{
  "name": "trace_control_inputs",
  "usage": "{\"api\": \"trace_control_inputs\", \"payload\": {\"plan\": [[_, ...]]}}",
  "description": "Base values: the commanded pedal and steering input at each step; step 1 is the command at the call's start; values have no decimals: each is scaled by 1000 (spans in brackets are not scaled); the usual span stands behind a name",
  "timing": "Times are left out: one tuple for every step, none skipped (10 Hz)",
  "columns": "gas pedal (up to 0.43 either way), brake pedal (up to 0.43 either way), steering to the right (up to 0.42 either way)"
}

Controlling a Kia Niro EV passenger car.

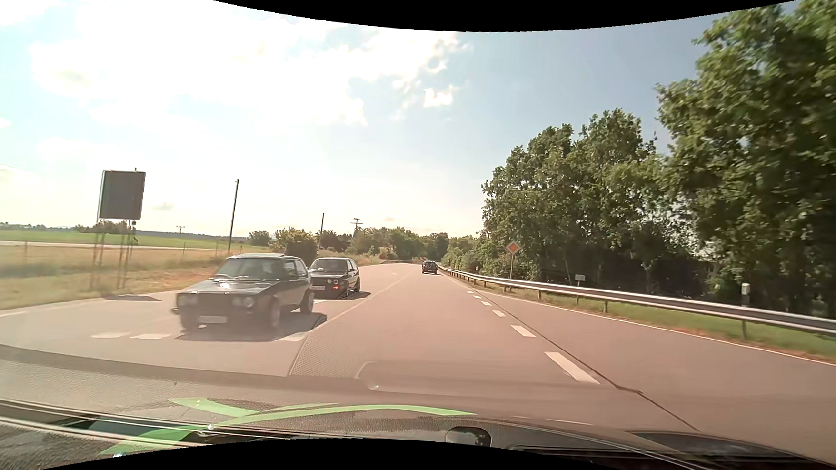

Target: Follow the waypoints while adhering to traffic rules and regulations

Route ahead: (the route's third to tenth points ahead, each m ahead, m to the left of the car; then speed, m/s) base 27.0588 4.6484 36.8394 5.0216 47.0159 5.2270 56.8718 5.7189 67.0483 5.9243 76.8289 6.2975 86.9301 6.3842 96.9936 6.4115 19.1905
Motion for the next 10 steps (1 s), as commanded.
{"api": "trace_control_inputs", "payload": {"plan": [[299, 0, -8], [299, 0, -8], [299, 0, -8], [299, 0, -8], [311, 0, -8], [311, 0, -8], [319, 0, -8], [331, 0, -8], [331, 0, -8], [331, 0, -8]]}}
